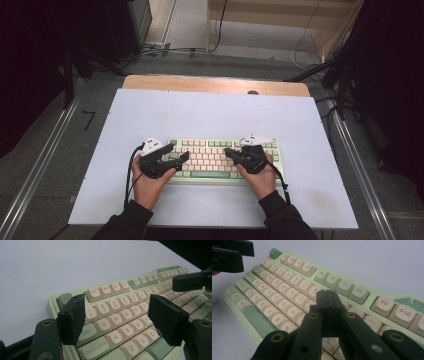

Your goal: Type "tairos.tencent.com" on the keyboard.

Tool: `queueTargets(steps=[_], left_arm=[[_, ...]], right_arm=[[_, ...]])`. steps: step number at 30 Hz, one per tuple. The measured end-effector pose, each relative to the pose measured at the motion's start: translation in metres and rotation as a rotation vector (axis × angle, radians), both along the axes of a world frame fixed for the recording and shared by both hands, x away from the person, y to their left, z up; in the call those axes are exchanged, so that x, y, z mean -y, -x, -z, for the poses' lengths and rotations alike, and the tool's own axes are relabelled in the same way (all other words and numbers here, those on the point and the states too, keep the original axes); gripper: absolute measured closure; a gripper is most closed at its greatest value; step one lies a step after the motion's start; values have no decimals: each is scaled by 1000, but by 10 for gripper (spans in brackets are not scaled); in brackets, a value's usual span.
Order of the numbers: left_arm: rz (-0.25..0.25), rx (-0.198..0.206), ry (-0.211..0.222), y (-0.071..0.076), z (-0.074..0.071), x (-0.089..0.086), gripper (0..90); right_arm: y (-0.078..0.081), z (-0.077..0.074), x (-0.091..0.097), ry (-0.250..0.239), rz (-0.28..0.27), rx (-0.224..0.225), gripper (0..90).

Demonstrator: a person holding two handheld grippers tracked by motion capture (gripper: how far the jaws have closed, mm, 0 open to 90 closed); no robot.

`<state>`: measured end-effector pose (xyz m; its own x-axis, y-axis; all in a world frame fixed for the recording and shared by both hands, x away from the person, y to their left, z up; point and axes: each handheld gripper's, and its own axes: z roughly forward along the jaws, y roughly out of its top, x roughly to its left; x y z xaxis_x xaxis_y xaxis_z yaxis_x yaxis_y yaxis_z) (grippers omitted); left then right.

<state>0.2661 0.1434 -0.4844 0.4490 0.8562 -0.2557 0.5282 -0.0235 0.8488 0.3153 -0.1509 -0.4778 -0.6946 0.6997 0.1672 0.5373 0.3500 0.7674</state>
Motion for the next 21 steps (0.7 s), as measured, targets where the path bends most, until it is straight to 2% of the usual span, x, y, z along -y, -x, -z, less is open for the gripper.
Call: queueTargets(steps=[8, 21], left_arm=[[3, -1, -3, 0, 0, 0, 305], [3, -2, -5, 0, 0, 0, 304]], right_arm=[[-4, 6, -7, 31, -8, -15, 877], [-5, 9, -10, 42, -11, -22, 875]])
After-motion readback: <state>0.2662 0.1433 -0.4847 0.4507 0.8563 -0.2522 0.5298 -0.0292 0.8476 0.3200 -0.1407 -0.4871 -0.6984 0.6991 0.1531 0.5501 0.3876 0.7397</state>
